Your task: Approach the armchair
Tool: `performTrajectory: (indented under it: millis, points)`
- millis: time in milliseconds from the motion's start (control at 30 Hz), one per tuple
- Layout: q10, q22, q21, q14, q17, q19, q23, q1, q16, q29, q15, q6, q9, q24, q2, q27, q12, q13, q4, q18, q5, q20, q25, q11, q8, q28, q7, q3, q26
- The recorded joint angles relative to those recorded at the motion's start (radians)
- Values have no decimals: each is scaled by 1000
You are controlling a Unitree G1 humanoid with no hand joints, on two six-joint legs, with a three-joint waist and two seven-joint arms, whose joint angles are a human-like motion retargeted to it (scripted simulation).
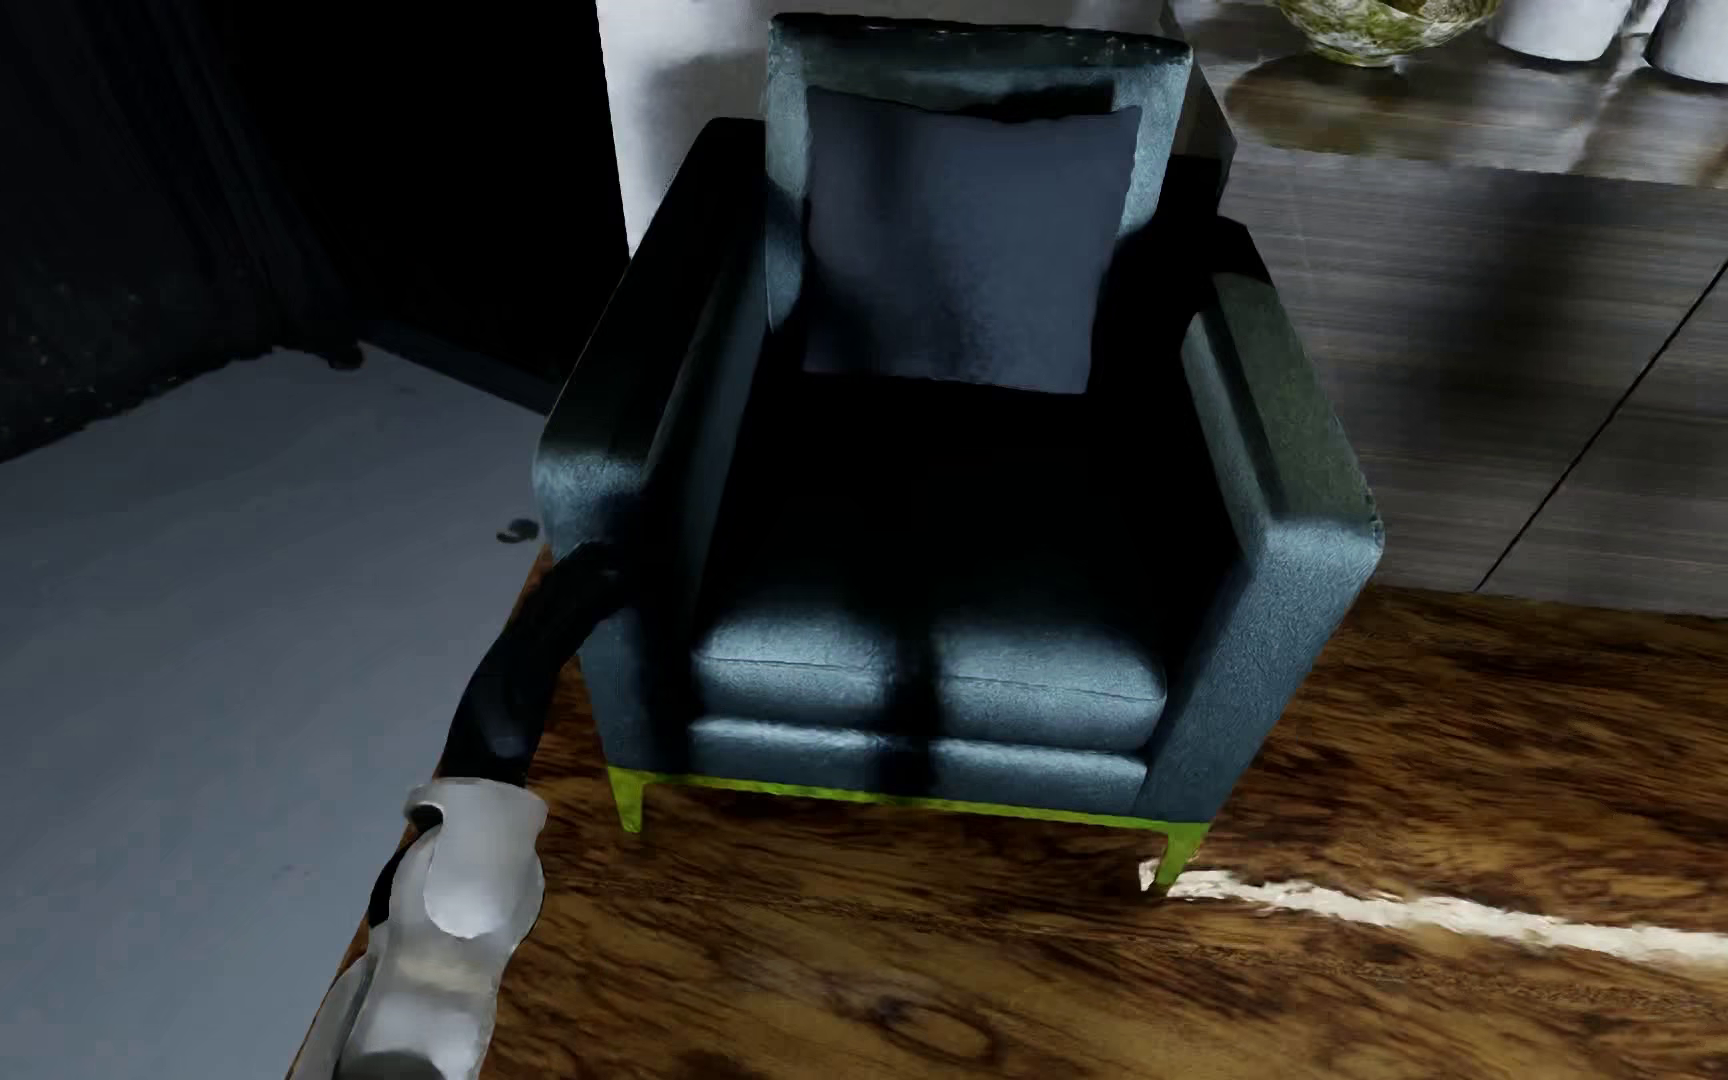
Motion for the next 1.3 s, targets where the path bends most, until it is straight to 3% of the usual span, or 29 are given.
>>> performTrajectory:
  millis: [33, 67, 100, 133, 167, 200, 233, 267, 300, 333, 367, 400, 467, 500, 533, 600, 633, 733, 767, 833, 933, 1067, 1167, 1300]
  points:
    - [9, 13, -49, 15, 34, -9, -19, 0, 10, 8, -17, -1, -1, -25, 30, -27, 5, 8, 1, -6, 6, 24, 27, -35, -23, 13, -13, 5, 17]
    - [49, 46, -119, 42, 81, -14, -34, -15, 19, 13, -19, 3, 2, -9, 55, -2, 15, -6, 6, -12, 16, 54, 78, -64, -39, 23, -24, 11, 44]
    - [122, 110, -180, 77, 129, -19, -56, -54, 13, -18, -25, 11, 8, 31, 67, 61, 28, -38, 11, -23, 25, 87, 120, -73, -52, 35, -39, 15, 88]
    - [217, 209, -207, 118, 166, -22, -90, -110, -6, -93, -45, 22, 14, 70, 65, 117, 36, -76, 17, -43, 31, 118, 130, -59, -61, 39, -54, 19, 155]
    - [303, 336, -212, 153, 190, -28, -123, -163, -24, -172, -63, 32, 18, 98, 62, 141, 39, -121, 24, -97, 38, 149, 134, -49, -70, 27, -65, 20, 243]
    - [368, 483, -203, 169, 200, -35, -150, -201, -32, -228, -76, 41, 20, 118, 64, 139, 40, -173, 33, -164, 49, 173, 145, -51, -73, -4, -75, 17, 337]
    - [395, 648, -191, 143, 200, -39, -172, -221, -23, -254, -85, 49, 20, 146, 70, 119, 41, -231, 48, -185, 63, 180, 165, -56, -74, -63, -86, 14, 420]
    - [364, 815, -182, 81, 188, -45, -186, -218, 0, -250, -88, 58, 18, 204, 78, 75, 55, -291, 100, -160, 81, 153, 194, -71, -67, -152, -52, 9, 478]
    - [272, 954, -169, 29, 168, -49, -188, -189, 26, -224, -85, 68, 14, 331, 89, 19, 85, -361, 165, -108, 103, 45, 226, -97, -54, -286, 14, 4, 482]
    - [134, 1025, -148, 12, 144, -49, -191, -140, 47, -192, -81, 79, 8, 472, 99, -39, 129, -426, 207, -68, 128, -83, 247, -125, -36, -422, 69, 1, 399]
    - [-21, 1036, -122, 36, 120, -52, -209, -85, 47, -175, -76, 91, 0, 527, 111, -85, 182, -475, 209, -109, 150, -108, 254, -156, -21, -496, 78, 4, 319]
    - [-87, 1018, -94, 17, 99, -52, -247, -46, 25, -179, -75, 104, -8, 488, 121, -117, 242, -504, 222, -123, 169, -23, 247, -175, -14, -502, 83, 9, 297]
    - [-159, 961, -66, 24, 75, -51, -340, 1, -46, -254, -75, 121, -20, 361, 145, -147, 336, -514, 237, -144, 187, 194, 244, -206, -12, -431, 100, 21, 321]
    - [-171, 919, -73, 31, 84, -49, -365, 11, -72, -308, -79, 125, -23, 347, 150, -151, 364, -505, 238, -146, 187, 247, 265, -207, -14, -371, 103, 27, 325]
    - [-173, 881, -88, 36, 100, -46, -371, 13, -83, -339, -84, 126, -26, 368, 153, -144, 380, -491, 237, -146, 184, 259, 302, -202, -20, -308, 102, 33, 316]
    - [-183, 833, -105, 43, 113, -39, -345, 17, -86, -315, -94, 126, -32, 428, 160, -109, 367, -456, 227, -143, 173, 240, 359, -191, -39, -236, 93, 43, 301]
    - [-198, 816, -96, 46, 106, -36, -314, 24, -88, -292, -95, 125, -35, 442, 167, -77, 346, -438, 222, -143, 169, 237, 342, -192, -51, -223, 83, 46, 300]
    - [-250, 727, -60, 62, 100, -30, -135, 54, -95, -252, -82, 121, -43, 436, 205, 44, 277, -400, 212, -147, 166, 227, 213, -214, -97, -218, 48, 44, 284]
    - [-260, 700, -74, 65, 106, -28, -69, 61, -87, -218, -82, 120, -45, 447, 215, 72, 250, -387, 211, -148, 167, 208, 199, -216, -111, -206, 35, 43, 275]
    - [-270, 649, -91, 65, 112, -25, 10, 70, -84, -118, -90, 116, -49, 398, 236, 96, 202, -340, 206, -148, 164, 207, 178, -217, -142, -193, 7, 41, 238]
    - [-241, 584, -118, 57, 121, -17, -4, 57, -81, -73, -114, 106, -50, 324, 272, 62, 152, -240, 183, -144, 149, 182, 150, -226, -198, -168, -44, 35, 197]
    - [-184, 549, -151, 64, 110, -6, -6, 10, -76, -66, -132, 95, -44, 300, 291, 43, 153, -192, 122, -135, 105, 136, 118, -222, -271, -155, -115, 31, 193]
    - [-168, 581, -119, 75, 76, -3, -21, -26, -74, -44, -142, 95, -36, 295, 279, 2, 188, -247, 87, -132, 77, 150, 62, -203, -314, -148, -157, 34, 226]
    - [-201, 707, -82, 60, 67, -9, -64, -31, -63, -139, -155, 102, -28, 306, 274, -51, 252, -361, 76, -135, 77, 190, 65, -212, -345, -168, -191, 39, 316]
